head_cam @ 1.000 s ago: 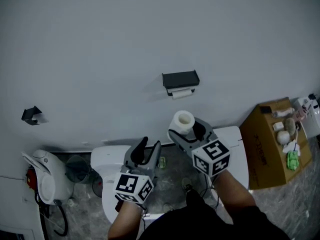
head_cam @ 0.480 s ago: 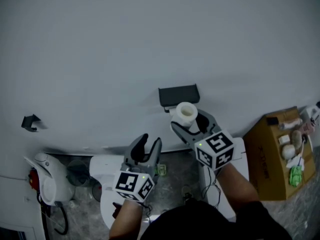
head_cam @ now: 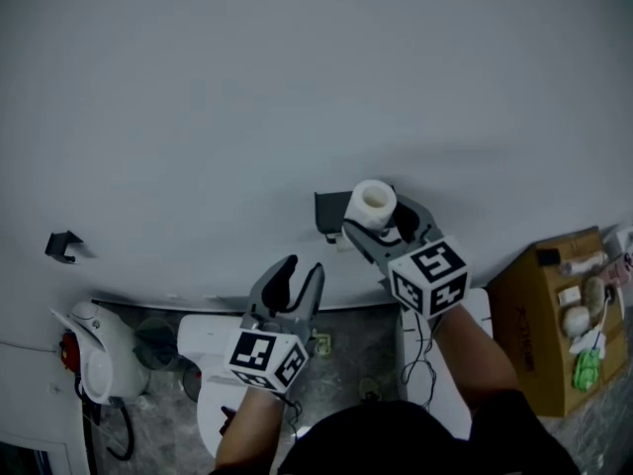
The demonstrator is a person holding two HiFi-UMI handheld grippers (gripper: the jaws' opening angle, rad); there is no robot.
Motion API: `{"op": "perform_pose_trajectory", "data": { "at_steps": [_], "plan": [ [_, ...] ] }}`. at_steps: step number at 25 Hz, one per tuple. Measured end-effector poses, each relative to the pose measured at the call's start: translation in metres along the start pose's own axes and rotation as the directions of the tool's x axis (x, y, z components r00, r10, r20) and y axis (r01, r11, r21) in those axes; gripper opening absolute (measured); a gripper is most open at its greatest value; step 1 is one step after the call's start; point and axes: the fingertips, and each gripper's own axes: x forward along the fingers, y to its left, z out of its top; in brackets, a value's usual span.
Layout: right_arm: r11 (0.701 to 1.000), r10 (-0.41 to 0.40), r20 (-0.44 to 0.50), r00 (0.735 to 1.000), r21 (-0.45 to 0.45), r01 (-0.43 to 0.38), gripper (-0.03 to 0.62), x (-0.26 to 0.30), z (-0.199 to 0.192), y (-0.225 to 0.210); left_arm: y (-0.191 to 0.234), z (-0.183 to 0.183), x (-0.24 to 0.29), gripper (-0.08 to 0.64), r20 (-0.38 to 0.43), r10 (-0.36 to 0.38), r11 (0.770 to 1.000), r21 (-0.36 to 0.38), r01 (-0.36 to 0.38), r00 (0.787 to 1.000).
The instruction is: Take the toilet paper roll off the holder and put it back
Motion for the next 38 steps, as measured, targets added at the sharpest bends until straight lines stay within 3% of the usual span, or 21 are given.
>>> {"op": "perform_pose_trajectory", "data": {
  "at_steps": [13, 23, 38],
  "plan": [
    [0.998, -0.001, -0.081, 0.997, -0.068, -0.005, 0.305, 0.055, -0.024, -0.043, 0.014, -0.012, 0.045, 0.163, -0.019, 0.014, 1.0, -0.014, -0.015, 1.0],
    [0.994, -0.005, -0.179, 0.984, -0.11, -0.015, 0.307, 0.076, -0.047, -0.049, 0.028, -0.019, 0.059, 0.163, -0.033, 0.021, 0.999, -0.032, -0.022, 0.999],
    [0.993, -0.026, -0.161, 0.987, -0.122, 0.006, 0.342, 0.068, -0.046, -0.047, 0.022, -0.021, 0.048, 0.163, -0.032, 0.028, 0.999, -0.034, -0.029, 0.999]
  ]
}}
